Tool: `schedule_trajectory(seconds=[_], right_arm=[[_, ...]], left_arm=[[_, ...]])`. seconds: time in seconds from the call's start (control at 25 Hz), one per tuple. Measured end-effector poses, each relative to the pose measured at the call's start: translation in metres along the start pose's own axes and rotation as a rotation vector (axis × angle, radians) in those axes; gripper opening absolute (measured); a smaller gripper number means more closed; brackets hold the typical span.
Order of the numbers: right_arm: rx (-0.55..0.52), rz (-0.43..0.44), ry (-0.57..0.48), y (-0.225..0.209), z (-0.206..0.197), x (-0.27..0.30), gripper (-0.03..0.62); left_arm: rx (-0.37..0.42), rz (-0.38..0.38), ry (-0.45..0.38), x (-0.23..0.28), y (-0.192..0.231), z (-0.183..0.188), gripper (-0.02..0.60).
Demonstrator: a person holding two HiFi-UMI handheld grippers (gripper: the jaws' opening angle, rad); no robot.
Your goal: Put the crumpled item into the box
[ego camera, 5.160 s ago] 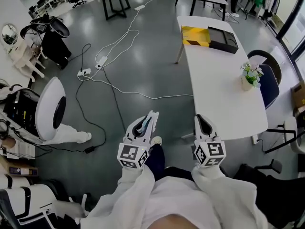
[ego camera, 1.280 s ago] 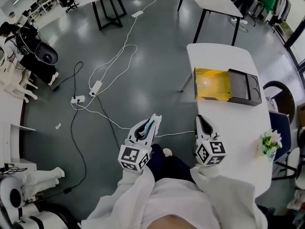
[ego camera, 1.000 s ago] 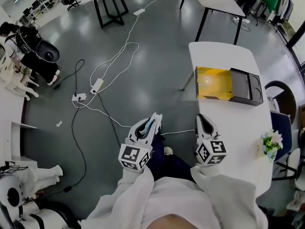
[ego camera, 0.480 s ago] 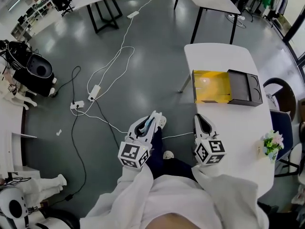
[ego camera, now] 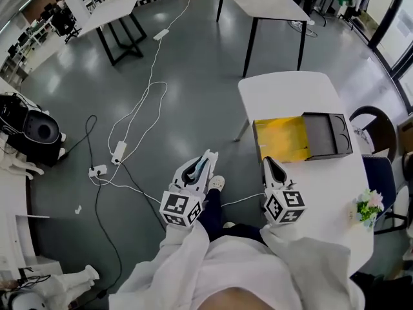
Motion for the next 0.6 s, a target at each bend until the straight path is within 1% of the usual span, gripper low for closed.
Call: schedule_trajectory(seconds=[0.24, 0.44, 0.6], right_arm=[[0.009, -0.054, -0.033, -0.014, 0.041, 0.038, 0.043], [0.047, -0.111, -0.037, -0.024, 0.057, 0.063, 0.043], [0.085, -0.181, -0.060, -0.031, 0.062, 0.075, 0.043]], left_arm=[[0.018, -0.068, -0.001, 0.053, 0.031, 0.034, 0.057], [0.031, -0.126, 0.018, 0.090, 0.056, 0.053, 0.057], [0.059, -0.206, 0.038, 0.124, 0.069, 0.063, 0.057]])
Point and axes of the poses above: the fingertips, and each gripper's own axes: x forward along the fingers, y to its left, z out of its top, the point moved 9 cm from there along -x, backward along the fingers, and after that the axes turned 9 degrees about y, right-handed, at the moved point
